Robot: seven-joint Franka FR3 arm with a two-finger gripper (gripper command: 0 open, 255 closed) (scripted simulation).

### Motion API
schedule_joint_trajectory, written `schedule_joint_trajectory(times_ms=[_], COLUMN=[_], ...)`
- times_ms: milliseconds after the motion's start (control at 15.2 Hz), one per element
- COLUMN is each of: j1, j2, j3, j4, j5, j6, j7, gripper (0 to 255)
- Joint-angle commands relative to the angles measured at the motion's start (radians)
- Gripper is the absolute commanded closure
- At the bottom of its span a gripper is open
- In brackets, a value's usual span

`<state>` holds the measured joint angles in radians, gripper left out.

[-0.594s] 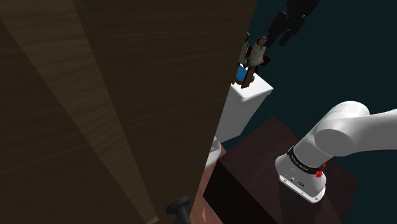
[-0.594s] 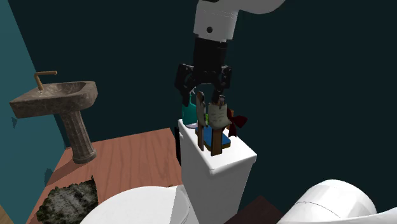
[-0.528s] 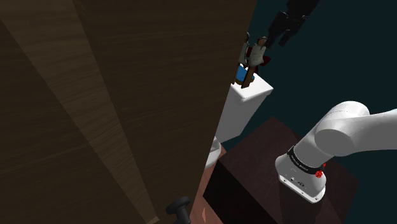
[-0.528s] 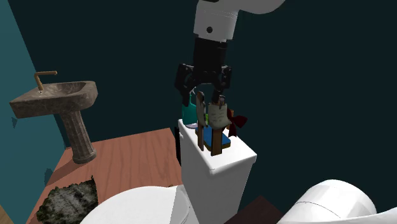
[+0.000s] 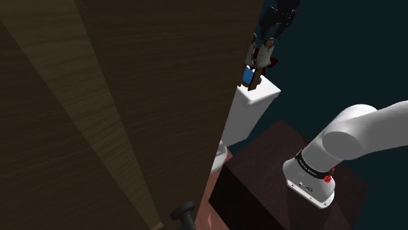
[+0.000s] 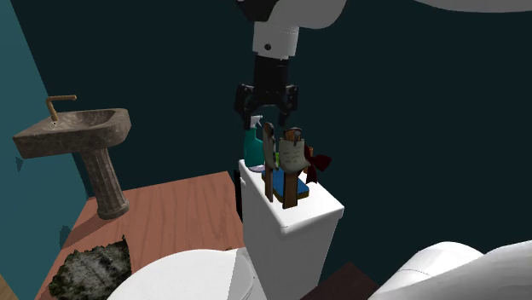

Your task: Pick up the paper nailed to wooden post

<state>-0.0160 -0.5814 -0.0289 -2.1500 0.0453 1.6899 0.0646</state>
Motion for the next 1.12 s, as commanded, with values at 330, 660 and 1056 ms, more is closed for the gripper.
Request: schedule_joint_trajectory(times_ms=[330, 660, 1056], j1=[-0.03, -0.049, -0.073], j2=[0.251, 0.439, 0.643], j3=[-0.045, -0.075, -0.102], j4=[0.179, 0.353, 0.574], j5=[-0.039, -0.052, -0.053], j6=[0.054, 0.057, 0.03], j7=[-0.039, -0.063, -0.088], gripper=[0, 0, 0])
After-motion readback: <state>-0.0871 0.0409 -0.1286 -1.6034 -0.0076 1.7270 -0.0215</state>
